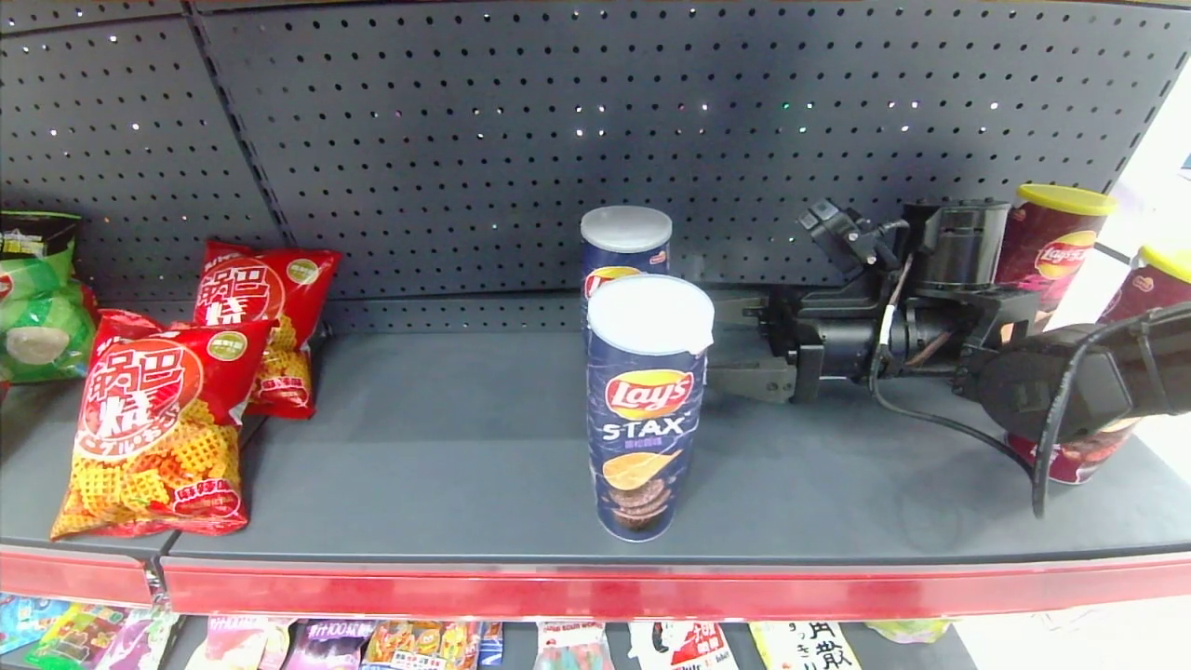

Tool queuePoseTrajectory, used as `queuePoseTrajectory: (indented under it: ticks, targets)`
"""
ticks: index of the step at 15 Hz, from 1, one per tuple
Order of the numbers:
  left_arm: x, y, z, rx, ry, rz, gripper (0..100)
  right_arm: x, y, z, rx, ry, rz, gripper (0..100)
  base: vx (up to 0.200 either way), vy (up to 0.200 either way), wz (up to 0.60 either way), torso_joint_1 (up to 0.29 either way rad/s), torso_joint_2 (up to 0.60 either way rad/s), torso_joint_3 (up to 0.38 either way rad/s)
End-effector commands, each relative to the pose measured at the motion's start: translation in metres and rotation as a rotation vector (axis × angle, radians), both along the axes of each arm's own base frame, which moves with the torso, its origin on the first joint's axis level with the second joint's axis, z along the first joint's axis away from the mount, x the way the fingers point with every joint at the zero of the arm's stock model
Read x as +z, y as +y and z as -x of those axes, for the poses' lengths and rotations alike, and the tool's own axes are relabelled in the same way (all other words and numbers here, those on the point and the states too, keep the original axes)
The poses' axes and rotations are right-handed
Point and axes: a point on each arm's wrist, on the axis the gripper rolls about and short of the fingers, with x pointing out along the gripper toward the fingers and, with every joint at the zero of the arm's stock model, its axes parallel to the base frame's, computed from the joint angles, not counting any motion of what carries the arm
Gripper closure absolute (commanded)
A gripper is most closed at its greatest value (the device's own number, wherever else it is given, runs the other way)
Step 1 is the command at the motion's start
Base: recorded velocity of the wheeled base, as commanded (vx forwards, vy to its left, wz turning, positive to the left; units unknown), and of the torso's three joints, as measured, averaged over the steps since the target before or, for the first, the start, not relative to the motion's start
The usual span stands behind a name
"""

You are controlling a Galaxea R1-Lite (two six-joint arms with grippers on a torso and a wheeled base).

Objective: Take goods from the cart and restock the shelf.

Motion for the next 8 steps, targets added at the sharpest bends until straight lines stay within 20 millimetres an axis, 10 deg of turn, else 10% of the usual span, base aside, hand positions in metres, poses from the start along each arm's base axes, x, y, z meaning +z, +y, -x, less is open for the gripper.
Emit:
queuePoseTrajectory:
  ticks: [1, 8]
  targets:
    - [0.0000, 0.0000, -0.0001, 0.001, 0.001, 0.001, 0, 0.0013, -0.0001, 0.0042, 0.004, -0.001, 0.000, 0, 0.000, 0.000, 0.00, 0.000, 0.00, 0.000]
    - [0.0000, 0.0000, -0.0001, 0.001, 0.001, 0.001, 0, 0.0002, 0.0006, 0.0054, 0.006, 0.002, 0.002, 0, 0.000, 0.000, 0.00, 0.000, 0.00, 0.000]
